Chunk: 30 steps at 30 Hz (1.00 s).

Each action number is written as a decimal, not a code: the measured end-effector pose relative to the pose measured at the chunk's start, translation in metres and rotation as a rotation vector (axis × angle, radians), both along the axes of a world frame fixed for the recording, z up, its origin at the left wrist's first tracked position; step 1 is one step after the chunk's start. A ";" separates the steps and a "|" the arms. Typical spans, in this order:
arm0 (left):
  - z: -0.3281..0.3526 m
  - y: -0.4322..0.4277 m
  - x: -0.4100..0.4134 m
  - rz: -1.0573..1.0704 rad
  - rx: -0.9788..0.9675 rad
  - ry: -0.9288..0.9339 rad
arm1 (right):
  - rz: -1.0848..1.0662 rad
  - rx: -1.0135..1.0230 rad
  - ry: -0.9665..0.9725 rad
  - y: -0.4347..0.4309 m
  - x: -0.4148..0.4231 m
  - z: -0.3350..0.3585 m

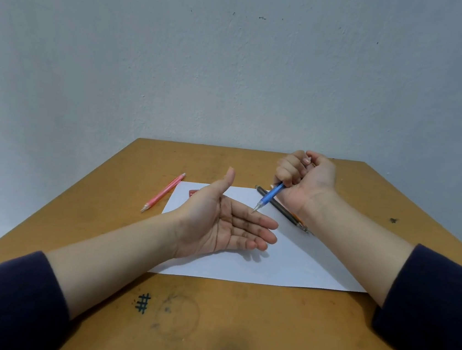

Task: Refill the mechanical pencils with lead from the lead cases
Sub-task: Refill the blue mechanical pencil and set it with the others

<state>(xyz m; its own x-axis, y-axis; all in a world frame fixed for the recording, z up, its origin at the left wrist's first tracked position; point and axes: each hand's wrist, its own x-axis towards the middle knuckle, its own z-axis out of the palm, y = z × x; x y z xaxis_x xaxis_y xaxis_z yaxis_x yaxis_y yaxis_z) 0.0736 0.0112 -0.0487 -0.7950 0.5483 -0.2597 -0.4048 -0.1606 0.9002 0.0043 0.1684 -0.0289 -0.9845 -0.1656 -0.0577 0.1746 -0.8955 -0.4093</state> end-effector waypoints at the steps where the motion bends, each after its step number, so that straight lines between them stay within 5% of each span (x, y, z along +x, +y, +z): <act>1: 0.000 0.000 0.000 -0.001 -0.002 0.001 | 0.001 0.001 0.004 0.000 0.000 0.000; 22: 0.000 0.000 0.001 -0.006 -0.014 0.021 | 0.040 0.017 0.035 -0.001 0.003 0.003; 30: -0.004 0.003 -0.001 0.153 -0.088 0.123 | 0.096 0.050 0.062 -0.006 0.002 0.003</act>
<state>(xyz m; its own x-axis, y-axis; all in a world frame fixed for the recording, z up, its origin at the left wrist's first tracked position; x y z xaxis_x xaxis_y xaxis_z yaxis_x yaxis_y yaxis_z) 0.0723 0.0140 -0.0523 -0.8959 0.3982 -0.1971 -0.2680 -0.1305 0.9545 0.0065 0.1620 -0.0259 -0.9662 -0.2577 -0.0073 0.2314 -0.8543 -0.4655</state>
